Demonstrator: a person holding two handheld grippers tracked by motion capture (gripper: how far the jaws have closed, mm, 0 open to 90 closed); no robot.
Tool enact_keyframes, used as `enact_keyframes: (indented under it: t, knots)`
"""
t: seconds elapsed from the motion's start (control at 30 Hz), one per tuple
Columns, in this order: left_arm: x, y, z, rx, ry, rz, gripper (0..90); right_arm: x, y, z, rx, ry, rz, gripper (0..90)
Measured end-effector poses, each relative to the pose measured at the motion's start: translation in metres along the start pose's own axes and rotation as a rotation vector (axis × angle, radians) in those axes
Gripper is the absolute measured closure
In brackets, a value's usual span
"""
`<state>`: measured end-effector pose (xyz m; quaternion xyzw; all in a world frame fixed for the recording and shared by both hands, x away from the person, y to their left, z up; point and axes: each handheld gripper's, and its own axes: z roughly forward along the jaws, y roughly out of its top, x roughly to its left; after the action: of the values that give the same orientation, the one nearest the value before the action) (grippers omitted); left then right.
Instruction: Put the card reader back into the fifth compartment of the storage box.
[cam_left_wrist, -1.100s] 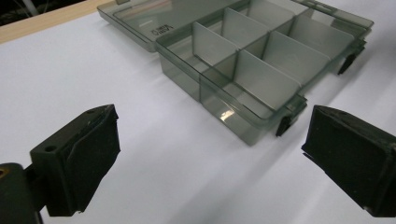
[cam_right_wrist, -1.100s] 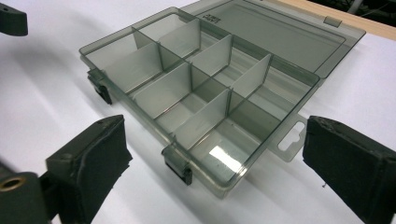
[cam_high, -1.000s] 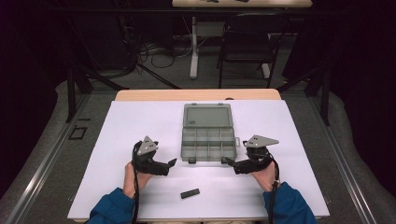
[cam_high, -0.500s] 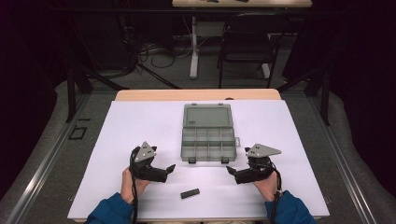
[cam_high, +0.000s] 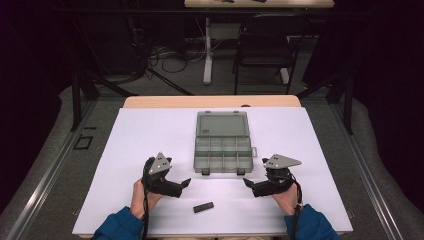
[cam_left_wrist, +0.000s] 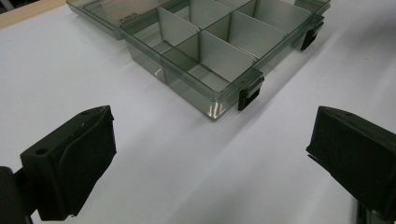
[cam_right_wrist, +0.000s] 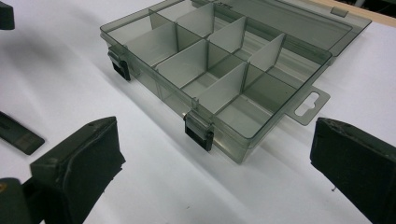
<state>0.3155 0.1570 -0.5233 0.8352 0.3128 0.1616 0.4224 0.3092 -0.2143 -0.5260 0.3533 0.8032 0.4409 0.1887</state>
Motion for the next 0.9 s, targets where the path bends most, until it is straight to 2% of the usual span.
enact_keyframes:
  t: [0.17,0.3,0.63,0.9]
  knots:
    - [-0.007,0.005,0.0,0.021,-0.024,0.027,0.0,0.0,0.0,0.001,0.005,0.01,-0.009,1.1]
    - [-0.015,0.009,0.001,0.051,-0.04,0.065,0.0,-0.001,0.0,0.002,0.004,0.02,-0.008,1.1]
    - [-0.026,0.015,0.003,0.115,-0.077,0.101,0.0,-0.001,0.0,0.002,0.003,0.031,-0.009,0.9]
    - [-0.034,0.017,0.006,0.182,-0.085,0.127,0.0,-0.001,0.001,0.002,0.0,0.038,-0.007,0.9]
